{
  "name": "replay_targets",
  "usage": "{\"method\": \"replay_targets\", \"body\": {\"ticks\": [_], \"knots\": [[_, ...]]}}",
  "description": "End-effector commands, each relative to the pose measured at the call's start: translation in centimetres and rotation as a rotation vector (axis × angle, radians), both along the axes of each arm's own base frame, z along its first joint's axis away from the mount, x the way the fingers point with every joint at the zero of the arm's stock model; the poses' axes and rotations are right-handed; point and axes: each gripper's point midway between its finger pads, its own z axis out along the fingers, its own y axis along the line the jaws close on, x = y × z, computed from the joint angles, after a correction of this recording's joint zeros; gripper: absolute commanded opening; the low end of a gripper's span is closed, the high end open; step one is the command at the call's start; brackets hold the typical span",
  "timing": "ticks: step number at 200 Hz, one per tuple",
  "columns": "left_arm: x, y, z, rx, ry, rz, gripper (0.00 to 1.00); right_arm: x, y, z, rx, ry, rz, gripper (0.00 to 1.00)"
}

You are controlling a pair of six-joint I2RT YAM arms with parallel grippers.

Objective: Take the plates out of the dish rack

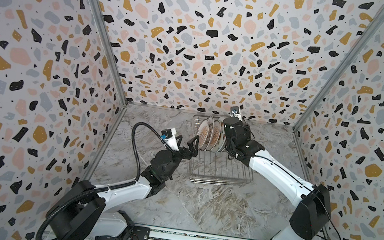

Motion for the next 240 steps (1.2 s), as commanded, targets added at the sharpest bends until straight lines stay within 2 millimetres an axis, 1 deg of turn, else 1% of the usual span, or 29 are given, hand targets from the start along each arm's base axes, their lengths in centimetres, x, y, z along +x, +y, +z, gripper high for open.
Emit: {"method": "replay_targets", "body": {"ticks": [1, 40, 57, 76, 85, 106, 117, 137, 160, 174, 191, 220, 240], "knots": [[-0.2, 0.1, 2.5, 0.002, -0.055, 0.037, 1.0, -2.5, -2.8, 7.7, 0.128, -0.208, -0.064, 0.04], [-0.4, -1.1, 2.7, 0.0, -0.045, -0.012, 1.0, -5.6, -4.4, 8.7, 0.23, -0.261, -0.019, 0.04], [-0.7, -1.2, 2.7, -0.005, -0.048, -0.027, 1.0, -6.8, -5.1, 8.6, 0.255, -0.271, -0.014, 0.03], [-1.3, -2.0, 2.9, -0.002, -0.081, -0.085, 1.0, -8.3, -6.3, 8.4, 0.29, -0.289, -0.021, 0.03], [-1.2, -1.7, 2.7, 0.014, -0.066, -0.066, 1.0, -8.9, -6.6, 8.2, 0.317, -0.298, -0.011, 0.03], [-1.3, -1.0, 2.4, 0.018, -0.041, -0.031, 1.0, -10.2, -6.6, 7.7, 0.404, -0.312, 0.063, 0.03], [-1.5, -1.0, 2.3, 0.011, -0.033, -0.043, 1.0, -11.0, -6.5, 7.5, 0.451, -0.317, 0.109, 0.03], [-2.2, -1.5, 2.0, 0.003, -0.03, -0.087, 1.0, -12.3, -7.2, 7.5, 0.521, -0.343, 0.149, 0.03], [-3.0, -1.6, 1.4, 0.086, -0.005, -0.027, 1.0, -14.0, -8.2, 7.8, 0.589, -0.368, 0.188, 0.0], [-3.4, -2.1, 0.9, 0.115, 0.011, -0.05, 1.0, -14.6, -8.2, 7.6, 0.634, -0.363, 0.233, 0.0], [-4.2, -2.6, 0.3, 0.113, 0.017, -0.105, 1.0, -15.2, -8.0, 6.8, 0.706, -0.352, 0.297, 0.0], [-5.5, -2.5, -0.2, 0.069, 0.019, -0.157, 1.0, -15.6, -8.0, 5.8, 0.813, -0.321, 0.38, 0.0], [-6.4, -2.3, -0.4, 0.045, 0.008, -0.186, 1.0, -15.5, -7.4, 4.8, 0.877, -0.284, 0.451, 0.0]]}}
